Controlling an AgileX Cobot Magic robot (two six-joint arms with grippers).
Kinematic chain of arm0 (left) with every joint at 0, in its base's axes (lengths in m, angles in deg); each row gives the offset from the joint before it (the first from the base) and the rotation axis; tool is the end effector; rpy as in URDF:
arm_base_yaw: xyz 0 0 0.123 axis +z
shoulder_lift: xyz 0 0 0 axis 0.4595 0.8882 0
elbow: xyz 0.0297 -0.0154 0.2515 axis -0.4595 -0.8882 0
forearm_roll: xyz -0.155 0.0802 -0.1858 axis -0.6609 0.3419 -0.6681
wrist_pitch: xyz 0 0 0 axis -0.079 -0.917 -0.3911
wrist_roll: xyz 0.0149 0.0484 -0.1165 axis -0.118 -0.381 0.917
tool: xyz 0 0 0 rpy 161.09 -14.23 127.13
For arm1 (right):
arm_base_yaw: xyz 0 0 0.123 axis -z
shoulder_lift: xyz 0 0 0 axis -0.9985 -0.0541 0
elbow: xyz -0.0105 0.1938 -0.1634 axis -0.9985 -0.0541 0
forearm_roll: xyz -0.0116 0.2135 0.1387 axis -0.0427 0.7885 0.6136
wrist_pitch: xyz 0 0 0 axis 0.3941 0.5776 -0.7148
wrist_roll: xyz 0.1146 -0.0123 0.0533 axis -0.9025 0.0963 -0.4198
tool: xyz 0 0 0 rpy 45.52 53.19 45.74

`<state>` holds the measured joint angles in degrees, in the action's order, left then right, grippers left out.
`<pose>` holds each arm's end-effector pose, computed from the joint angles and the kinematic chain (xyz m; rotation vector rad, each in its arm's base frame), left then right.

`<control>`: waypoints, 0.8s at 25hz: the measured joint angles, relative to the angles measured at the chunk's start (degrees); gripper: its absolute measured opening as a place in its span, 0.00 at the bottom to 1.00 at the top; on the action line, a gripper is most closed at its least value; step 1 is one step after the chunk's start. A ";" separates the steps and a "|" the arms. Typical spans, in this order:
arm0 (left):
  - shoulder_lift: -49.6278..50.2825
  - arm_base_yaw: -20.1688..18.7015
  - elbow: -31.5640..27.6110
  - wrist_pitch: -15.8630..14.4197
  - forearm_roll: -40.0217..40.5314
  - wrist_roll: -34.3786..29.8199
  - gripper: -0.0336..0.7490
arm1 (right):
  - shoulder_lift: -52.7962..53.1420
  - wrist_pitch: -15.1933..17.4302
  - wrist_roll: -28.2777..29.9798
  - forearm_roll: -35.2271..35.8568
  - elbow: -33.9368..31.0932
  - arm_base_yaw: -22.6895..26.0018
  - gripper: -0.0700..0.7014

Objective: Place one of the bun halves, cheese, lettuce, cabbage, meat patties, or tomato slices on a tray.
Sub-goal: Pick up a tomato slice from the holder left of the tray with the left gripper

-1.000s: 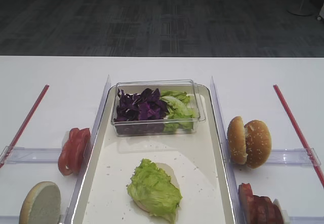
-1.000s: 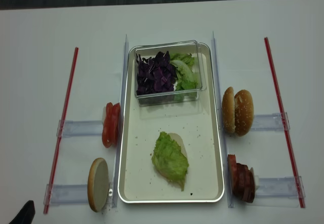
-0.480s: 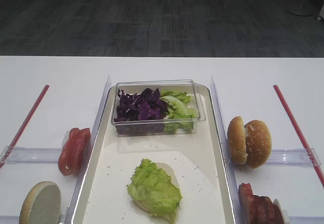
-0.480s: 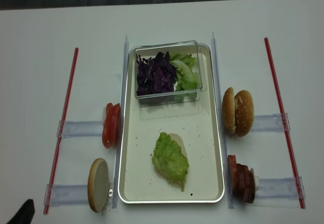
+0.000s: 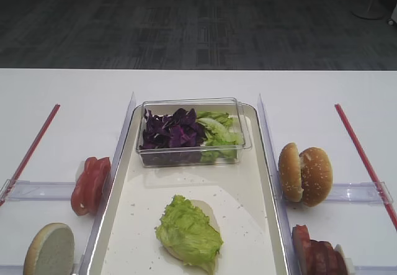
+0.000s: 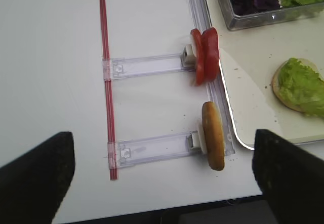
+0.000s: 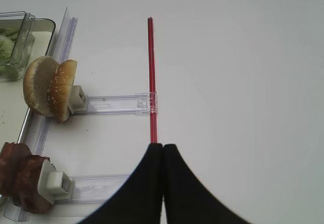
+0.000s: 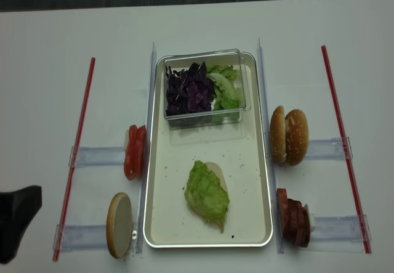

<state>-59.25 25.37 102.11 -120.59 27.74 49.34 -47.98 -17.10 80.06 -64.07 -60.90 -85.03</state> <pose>0.1085 -0.0122 0.3050 0.0462 2.4249 -0.1053 0.0575 -0.0004 0.2490 0.0334 2.1185 -0.0025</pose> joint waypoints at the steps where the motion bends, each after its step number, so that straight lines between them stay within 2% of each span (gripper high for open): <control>1: 2.58 0.00 1.28 -0.07 -0.56 0.00 0.88 | 0.00 0.00 0.00 0.00 0.00 0.00 0.56; 20: 43.08 -0.12 20.13 0.60 -4.55 -1.71 0.87 | 0.00 0.00 0.00 0.00 0.00 0.00 0.56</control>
<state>-16.17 25.25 122.25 -119.99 23.19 47.62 -47.98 -17.10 80.06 -64.07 -60.90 -85.03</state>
